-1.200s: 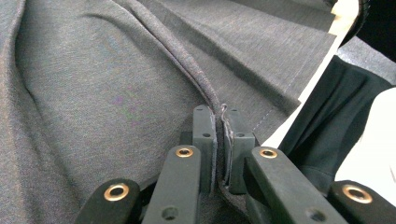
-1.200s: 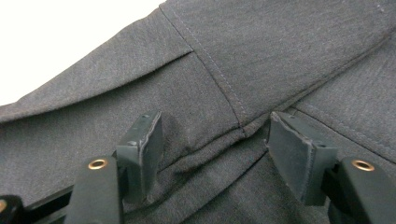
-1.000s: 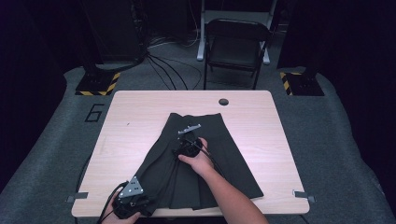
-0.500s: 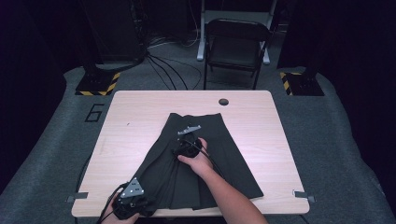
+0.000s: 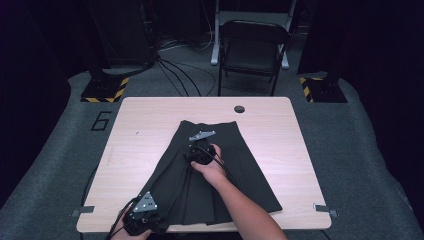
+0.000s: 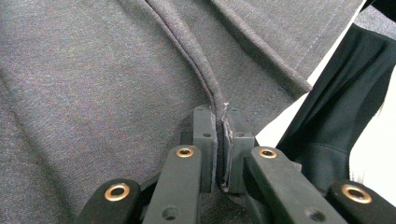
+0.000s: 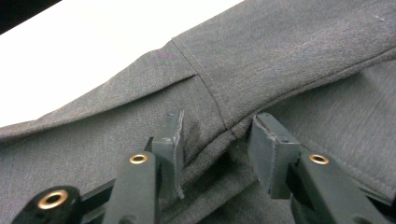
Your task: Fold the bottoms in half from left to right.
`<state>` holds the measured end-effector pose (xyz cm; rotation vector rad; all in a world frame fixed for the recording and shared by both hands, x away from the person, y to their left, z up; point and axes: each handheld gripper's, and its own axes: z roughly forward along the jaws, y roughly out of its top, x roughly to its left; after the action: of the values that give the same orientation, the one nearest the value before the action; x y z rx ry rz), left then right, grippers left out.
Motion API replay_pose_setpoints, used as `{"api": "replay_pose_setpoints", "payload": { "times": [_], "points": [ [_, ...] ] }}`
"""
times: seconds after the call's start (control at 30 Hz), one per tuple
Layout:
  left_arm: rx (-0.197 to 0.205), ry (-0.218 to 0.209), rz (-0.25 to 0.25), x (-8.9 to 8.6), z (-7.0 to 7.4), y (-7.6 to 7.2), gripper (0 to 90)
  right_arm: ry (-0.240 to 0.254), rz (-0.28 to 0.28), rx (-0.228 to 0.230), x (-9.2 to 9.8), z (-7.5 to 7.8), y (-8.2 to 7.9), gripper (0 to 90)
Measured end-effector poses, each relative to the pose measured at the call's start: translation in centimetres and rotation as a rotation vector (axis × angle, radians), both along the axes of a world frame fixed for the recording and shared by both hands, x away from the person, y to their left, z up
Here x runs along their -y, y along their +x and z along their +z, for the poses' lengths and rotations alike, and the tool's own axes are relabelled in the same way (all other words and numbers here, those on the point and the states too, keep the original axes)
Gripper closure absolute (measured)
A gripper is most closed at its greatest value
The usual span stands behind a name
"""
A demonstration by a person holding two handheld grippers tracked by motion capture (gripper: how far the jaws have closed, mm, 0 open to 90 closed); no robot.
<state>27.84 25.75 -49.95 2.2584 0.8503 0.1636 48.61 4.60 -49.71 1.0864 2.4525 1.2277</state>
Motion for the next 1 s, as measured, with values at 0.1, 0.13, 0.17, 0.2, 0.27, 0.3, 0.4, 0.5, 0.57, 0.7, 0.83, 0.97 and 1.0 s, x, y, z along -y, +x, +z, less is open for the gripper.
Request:
{"api": "replay_pose_setpoints", "payload": {
  "times": [0.1, 0.13, 0.17, 0.2, 0.27, 0.3, 0.4, 0.5, 0.57, 0.7, 0.83, 0.97, 1.0],
  "points": [
    [0.0, -0.016, 0.003, 0.0, 0.1, -0.1, 85.5, -0.007, -0.002, 0.008, -0.2, 0.2, -0.2, 61.0],
    [0.002, -0.017, 0.0, -0.1, 0.2, -0.1, 85.5, -0.008, -0.002, 0.022, -0.2, 0.3, -0.2, 64.0],
    [0.005, -0.031, 0.004, -0.1, 0.3, -0.2, 85.5, -0.008, -0.002, 0.022, -0.2, 0.3, -0.2, 64.0],
    [0.017, -0.037, -0.004, -0.1, 0.5, -0.2, 85.6, -0.007, -0.005, 0.017, -0.2, 0.4, -0.2, 66.0],
    [0.021, -0.056, -0.004, -0.1, 0.8, -0.4, 85.8, -0.012, 0.007, 0.044, -0.2, 0.5, -0.1, 70.8],
    [0.029, -0.061, -0.007, -0.2, 1.0, -0.4, 85.8, -0.008, -0.003, 0.047, -0.3, 0.7, -0.3, 72.2],
    [0.031, -0.105, -0.004, -0.4, 1.6, -0.5, 86.2, -0.025, 0.012, 0.092, -0.8, 1.5, -0.3, 75.2],
    [0.051, -0.133, -0.007, -0.7, 2.2, -0.5, 86.3, -0.028, 0.017, 0.106, -1.1, 2.3, -0.4, 76.0],
    [0.059, -0.155, -0.014, -0.8, 2.6, -0.5, 86.4, -0.036, 0.026, 0.123, -1.3, 3.0, -0.4, 76.4],
    [0.11, -0.178, -0.034, -1.4, 4.2, -0.5, 86.4, -0.039, 0.038, 0.148, -1.7, 4.6, -0.3, 76.5],
    [0.15, -0.221, -0.029, -1.8, 5.9, -0.8, 86.4, -0.027, 0.055, 0.17, -2.1, 6.3, 0.0, 76.8],
    [0.198, -0.271, -0.017, -2.1, 7.8, -1.0, 86.4, -0.001, 0.061, 0.193, -2.3, 8.1, 0.2, 77.1],
    [0.196, -0.278, -0.019, -2.0, 8.2, -1.0, 86.4, 0.006, 0.063, 0.199, -2.4, 8.7, 0.2, 77.1]
  ]
}}
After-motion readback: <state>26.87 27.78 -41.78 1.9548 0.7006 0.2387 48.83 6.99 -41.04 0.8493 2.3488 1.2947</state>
